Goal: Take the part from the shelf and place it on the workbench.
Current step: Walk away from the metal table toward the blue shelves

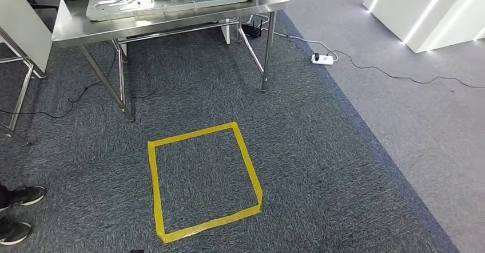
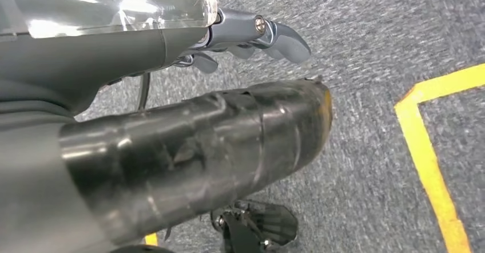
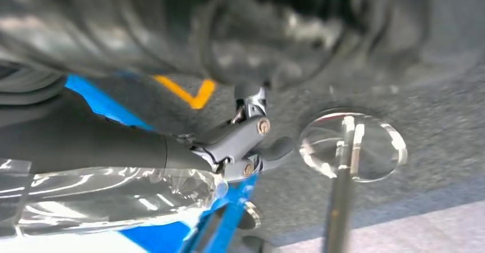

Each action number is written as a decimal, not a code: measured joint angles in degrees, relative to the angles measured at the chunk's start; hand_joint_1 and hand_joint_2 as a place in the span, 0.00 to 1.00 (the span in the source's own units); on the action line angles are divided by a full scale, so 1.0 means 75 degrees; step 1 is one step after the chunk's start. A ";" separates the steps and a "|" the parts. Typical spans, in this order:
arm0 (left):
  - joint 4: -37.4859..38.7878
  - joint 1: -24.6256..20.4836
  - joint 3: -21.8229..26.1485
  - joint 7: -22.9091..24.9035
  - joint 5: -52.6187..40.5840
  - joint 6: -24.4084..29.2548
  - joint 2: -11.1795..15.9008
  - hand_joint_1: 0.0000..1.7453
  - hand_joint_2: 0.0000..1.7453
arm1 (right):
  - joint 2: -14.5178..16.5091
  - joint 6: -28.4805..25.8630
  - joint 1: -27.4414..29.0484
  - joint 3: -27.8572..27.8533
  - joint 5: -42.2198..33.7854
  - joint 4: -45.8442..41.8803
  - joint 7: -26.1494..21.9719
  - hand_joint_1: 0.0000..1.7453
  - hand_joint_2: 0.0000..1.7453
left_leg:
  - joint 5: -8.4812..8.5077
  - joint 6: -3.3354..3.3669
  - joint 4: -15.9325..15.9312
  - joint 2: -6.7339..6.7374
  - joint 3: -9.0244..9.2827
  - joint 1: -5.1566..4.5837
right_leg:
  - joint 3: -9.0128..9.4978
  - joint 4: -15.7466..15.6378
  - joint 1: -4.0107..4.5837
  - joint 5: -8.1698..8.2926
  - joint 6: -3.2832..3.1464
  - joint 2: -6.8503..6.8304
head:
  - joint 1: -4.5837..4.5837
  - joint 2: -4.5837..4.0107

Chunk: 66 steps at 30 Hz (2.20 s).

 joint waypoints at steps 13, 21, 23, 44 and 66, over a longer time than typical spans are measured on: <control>0.0000 -0.0024 0.0029 -0.0036 -0.0038 -0.0005 -0.0001 0.00 0.00 | 0.0044 0.0552 -0.0056 0.0003 0.0236 0.0219 0.0625 0.00 0.00 | -0.0221 -0.0298 0.0205 0.0998 0.0016 -0.0044 | 0.0425 -0.0540 -0.0064 0.0210 -0.0075 -0.0731 | 0.0004 -0.0001; 0.0000 0.0048 0.0050 0.0001 -0.0042 -0.0013 0.0011 0.00 0.00 | 0.0102 0.0645 -0.0055 -0.0049 0.0188 0.0224 0.0613 0.00 0.00 | -0.0984 -0.0419 0.1954 0.0166 -0.0731 0.0026 | 0.0321 -0.0526 -0.0120 0.0309 -0.0230 -0.0070 | 0.0000 -0.0001; 0.0000 0.0052 0.0057 0.0002 -0.0040 -0.0014 0.0014 0.00 0.00 | 0.0132 0.0652 -0.0057 -0.0062 0.0222 0.0224 0.0613 0.00 0.00 | -0.0463 -0.0388 0.0983 -0.0109 -0.0297 0.0046 | 0.0300 -0.0462 -0.0120 0.0300 -0.0187 0.0133 | 0.0000 -0.0001; 0.0000 0.0010 0.0125 -0.0015 -0.0011 -0.0085 0.0023 0.00 0.00 | 0.0222 0.0782 -0.0022 -0.0065 0.0413 0.0259 0.0610 0.00 0.00 | -0.0363 -0.0217 0.0320 0.0981 0.0026 -0.0091 | 0.0395 -0.0506 0.0000 0.0202 -0.0159 -0.0792 | 0.0005 0.0000; 0.0000 0.0088 0.0136 0.0012 -0.0029 -0.0116 0.0037 0.00 0.00 | 0.0281 0.0895 -0.0006 -0.0068 0.0522 0.0267 0.0728 0.00 0.00 | -0.0053 0.0009 0.0273 0.0514 -0.0210 -0.0003 | -0.0732 0.1648 -0.0073 -0.0648 0.0161 -0.0483 | 0.0011 -0.0002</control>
